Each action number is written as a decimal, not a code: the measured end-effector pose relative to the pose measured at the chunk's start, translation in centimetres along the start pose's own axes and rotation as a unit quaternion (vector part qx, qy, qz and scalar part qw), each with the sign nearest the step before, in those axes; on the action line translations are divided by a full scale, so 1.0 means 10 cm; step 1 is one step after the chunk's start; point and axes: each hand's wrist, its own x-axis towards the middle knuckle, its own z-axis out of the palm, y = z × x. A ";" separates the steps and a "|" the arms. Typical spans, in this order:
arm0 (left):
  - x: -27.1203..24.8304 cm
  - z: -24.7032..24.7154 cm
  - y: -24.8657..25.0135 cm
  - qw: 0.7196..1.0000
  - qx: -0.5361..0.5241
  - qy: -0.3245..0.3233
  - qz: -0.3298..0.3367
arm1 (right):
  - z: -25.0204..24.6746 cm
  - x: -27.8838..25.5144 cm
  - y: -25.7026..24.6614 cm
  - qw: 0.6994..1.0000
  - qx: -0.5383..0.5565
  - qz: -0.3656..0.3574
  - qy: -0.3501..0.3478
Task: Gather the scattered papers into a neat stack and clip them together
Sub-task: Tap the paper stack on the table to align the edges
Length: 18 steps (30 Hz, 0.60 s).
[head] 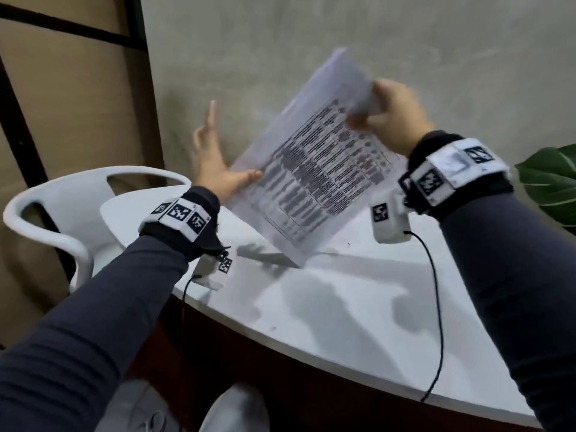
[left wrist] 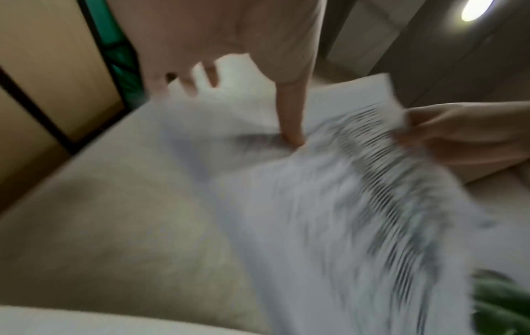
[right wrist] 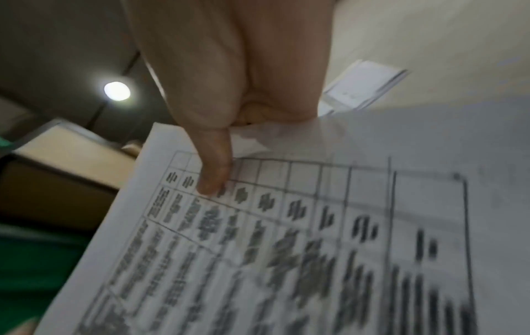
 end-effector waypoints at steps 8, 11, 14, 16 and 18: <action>0.05 0.03 -0.10 0.917 -0.301 -0.135 -0.226 | 0.15 -0.55 0.71 0.901 0.380 0.203 0.054; -0.02 0.09 0.11 0.938 -0.264 -0.121 -0.188 | 0.17 -0.64 0.79 0.892 0.399 0.208 0.037; -0.01 0.14 0.19 0.943 -0.284 -0.081 -0.157 | 0.13 -0.63 0.79 0.882 0.427 0.195 0.044; 0.02 0.16 0.16 0.936 -0.306 -0.071 -0.162 | 0.14 -0.61 0.75 0.878 0.441 0.182 0.035; 0.04 0.19 0.02 0.942 -0.279 -0.089 -0.163 | 0.20 -0.65 0.77 0.874 0.445 0.190 0.034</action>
